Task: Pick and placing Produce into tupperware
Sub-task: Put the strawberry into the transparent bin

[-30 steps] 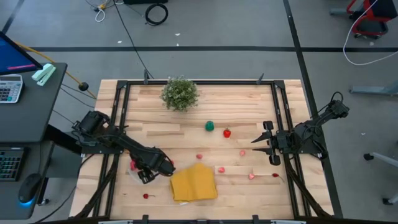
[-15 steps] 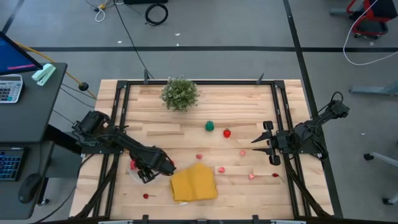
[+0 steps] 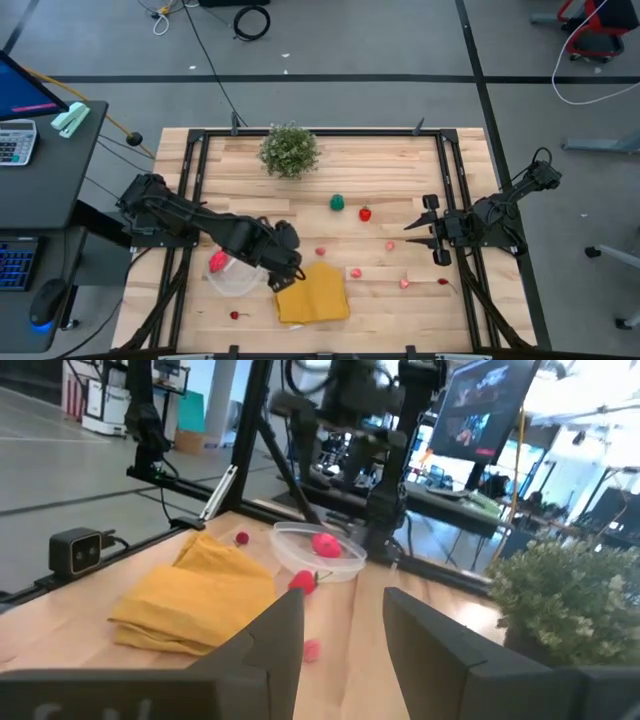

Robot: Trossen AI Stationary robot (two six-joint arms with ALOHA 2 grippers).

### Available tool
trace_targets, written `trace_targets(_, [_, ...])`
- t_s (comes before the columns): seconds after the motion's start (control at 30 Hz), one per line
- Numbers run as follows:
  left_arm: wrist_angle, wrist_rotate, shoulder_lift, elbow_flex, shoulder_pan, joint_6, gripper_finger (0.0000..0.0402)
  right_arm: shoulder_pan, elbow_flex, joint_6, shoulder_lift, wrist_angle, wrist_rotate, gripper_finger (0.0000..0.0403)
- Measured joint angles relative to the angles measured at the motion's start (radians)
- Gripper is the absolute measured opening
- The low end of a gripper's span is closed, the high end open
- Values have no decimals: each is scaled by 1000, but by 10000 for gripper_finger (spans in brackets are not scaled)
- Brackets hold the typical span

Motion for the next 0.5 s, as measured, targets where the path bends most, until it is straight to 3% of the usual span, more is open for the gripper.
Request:
trace_targets(0.1, [68, 0, 1, 2, 0, 66, 288, 0, 0, 28, 0, -3, 0, 146])
trace_targets(0.27, [33, -18, 41, -10, 5, 106, 288, 0, 0, 28, 0, -16, 0, 146])
trace_targets(0.5, [13, -63, 128, -94, 67, 294, 288, 0, 0, 28, 2, -27, 0, 146])
